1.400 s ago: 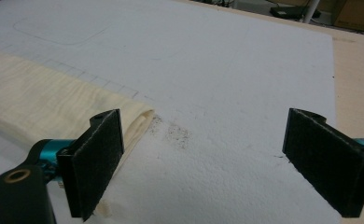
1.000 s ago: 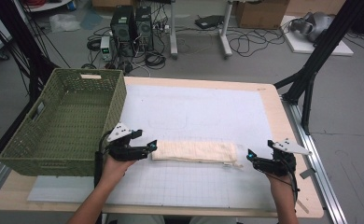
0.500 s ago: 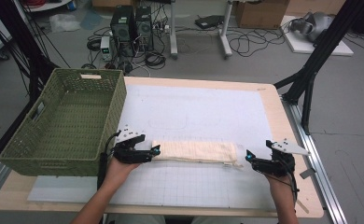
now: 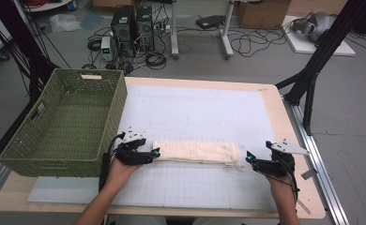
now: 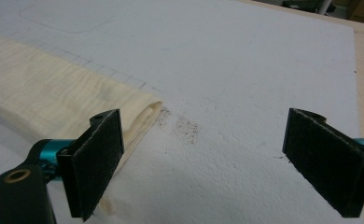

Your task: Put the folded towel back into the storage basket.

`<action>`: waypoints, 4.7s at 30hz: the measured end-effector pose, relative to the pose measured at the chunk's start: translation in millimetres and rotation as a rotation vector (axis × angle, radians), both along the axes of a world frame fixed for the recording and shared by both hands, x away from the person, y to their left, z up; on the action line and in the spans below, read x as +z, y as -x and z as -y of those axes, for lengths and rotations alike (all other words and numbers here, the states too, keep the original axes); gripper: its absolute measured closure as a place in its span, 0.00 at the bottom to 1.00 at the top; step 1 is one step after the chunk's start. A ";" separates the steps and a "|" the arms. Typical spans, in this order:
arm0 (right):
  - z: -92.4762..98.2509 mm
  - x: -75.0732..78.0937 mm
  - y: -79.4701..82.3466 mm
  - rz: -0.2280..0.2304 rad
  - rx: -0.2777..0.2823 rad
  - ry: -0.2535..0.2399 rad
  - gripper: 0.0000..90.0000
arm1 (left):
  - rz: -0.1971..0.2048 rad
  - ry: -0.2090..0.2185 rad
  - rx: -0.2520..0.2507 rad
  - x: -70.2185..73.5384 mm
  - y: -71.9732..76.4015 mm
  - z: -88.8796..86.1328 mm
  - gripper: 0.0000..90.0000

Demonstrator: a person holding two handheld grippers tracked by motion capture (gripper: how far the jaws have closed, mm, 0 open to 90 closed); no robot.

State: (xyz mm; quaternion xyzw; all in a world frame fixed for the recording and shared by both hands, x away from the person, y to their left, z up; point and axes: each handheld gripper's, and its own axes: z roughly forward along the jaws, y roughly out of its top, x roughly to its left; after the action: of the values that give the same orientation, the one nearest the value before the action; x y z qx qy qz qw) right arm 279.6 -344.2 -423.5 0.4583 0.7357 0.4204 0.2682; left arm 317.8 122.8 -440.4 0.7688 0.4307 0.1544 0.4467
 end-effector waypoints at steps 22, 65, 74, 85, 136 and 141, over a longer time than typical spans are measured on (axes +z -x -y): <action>-7.2 -1.6 -1.4 -0.015 0.039 0.001 0.13 | -0.052 -0.029 -0.137 -9.9 5.7 20.1 0.83; -63.7 -8.5 -15.7 -0.185 0.169 0.039 0.90 | 0.055 0.036 -0.139 10.7 16.5 10.0 0.90; -66.4 2.1 -17.5 -0.139 0.163 0.047 0.90 | 0.094 0.067 -0.126 22.0 23.8 4.9 0.90; -69.5 13.9 -16.9 -0.083 0.160 0.025 0.90 | 0.151 0.082 -0.114 36.4 28.7 -1.2 0.90; -188.1 108.5 -117.8 0.083 0.286 0.128 0.90 | 0.343 0.172 0.107 117.9 49.3 -88.9 0.90; -214.0 119.2 -127.4 0.098 0.321 0.137 0.90 | 0.351 0.179 0.157 119.3 55.4 -108.7 0.90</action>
State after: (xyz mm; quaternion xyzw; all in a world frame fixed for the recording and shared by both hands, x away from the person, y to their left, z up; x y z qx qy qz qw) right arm 407.0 -130.2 -304.4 0.2947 0.8123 0.4286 0.2640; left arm 262.4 231.6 -321.1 0.6516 0.4168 0.2812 0.5680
